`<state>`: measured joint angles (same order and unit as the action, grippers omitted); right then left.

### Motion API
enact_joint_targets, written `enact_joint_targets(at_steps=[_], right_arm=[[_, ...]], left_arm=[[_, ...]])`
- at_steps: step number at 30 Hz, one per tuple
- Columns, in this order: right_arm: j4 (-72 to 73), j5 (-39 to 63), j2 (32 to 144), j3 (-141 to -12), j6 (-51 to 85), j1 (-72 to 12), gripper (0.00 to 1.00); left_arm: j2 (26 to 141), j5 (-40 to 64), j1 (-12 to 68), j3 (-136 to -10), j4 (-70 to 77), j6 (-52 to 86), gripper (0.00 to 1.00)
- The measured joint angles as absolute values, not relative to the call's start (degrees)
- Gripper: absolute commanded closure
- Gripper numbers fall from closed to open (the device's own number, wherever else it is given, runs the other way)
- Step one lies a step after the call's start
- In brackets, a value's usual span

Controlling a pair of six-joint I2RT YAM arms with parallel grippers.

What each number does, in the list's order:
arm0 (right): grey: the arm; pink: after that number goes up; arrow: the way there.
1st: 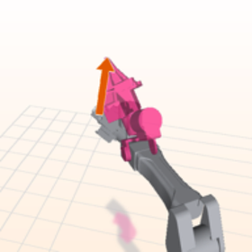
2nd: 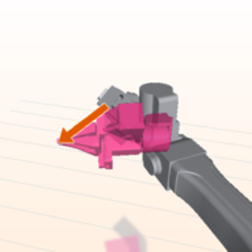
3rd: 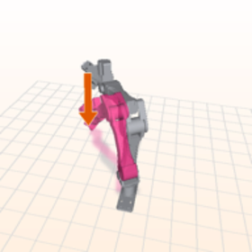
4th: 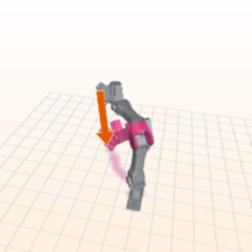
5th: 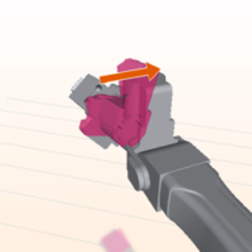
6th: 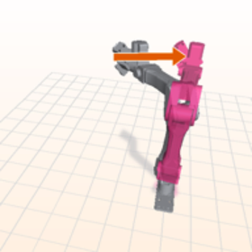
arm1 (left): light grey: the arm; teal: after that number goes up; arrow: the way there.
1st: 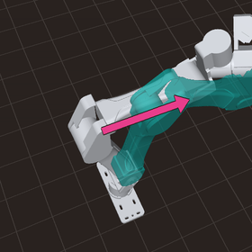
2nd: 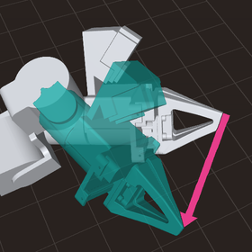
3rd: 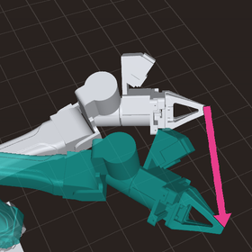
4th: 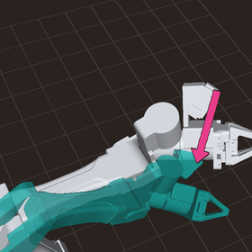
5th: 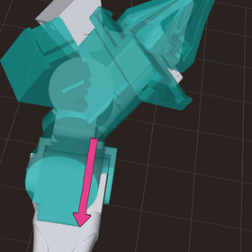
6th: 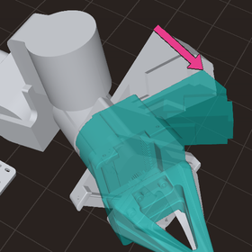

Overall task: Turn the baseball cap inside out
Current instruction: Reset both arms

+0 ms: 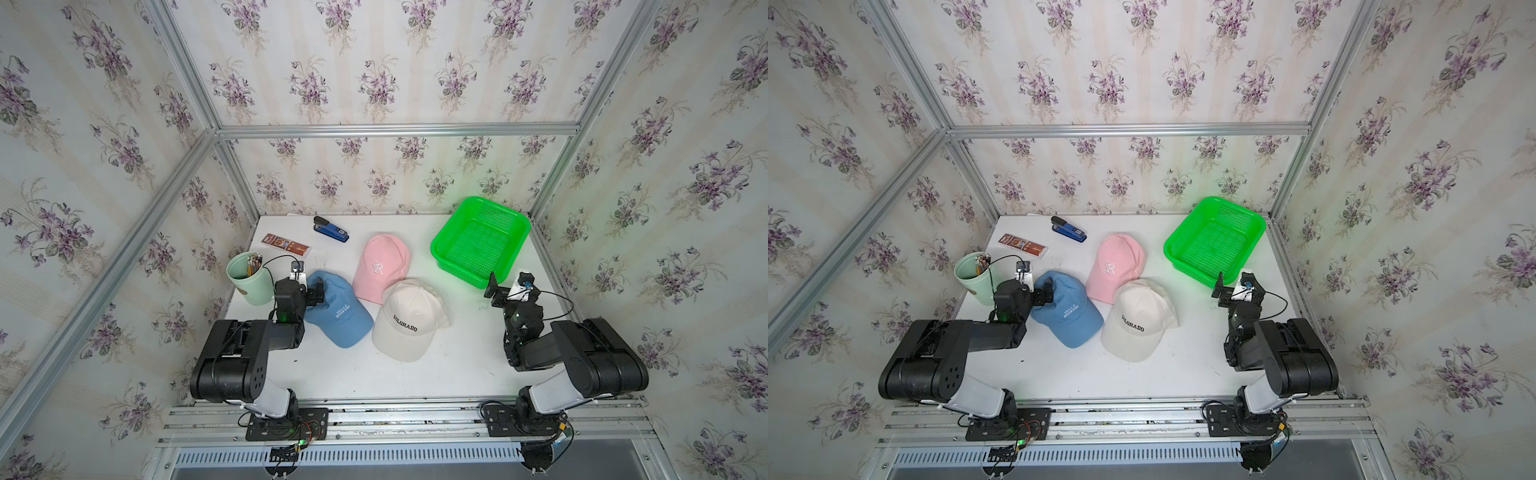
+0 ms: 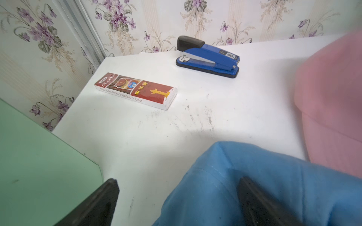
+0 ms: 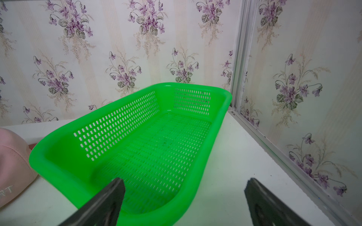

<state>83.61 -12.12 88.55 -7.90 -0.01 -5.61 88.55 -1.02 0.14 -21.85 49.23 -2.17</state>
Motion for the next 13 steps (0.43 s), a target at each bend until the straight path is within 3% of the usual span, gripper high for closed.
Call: enact_joint_targets(at_steps=[13], right_arm=[[80.88, -11.88, 88.55, -9.56, -0.03, -5.61, 0.00]], left_arm=[[88.40, 0.62, 0.67, -22.61, 49.30, -3.92, 0.01]])
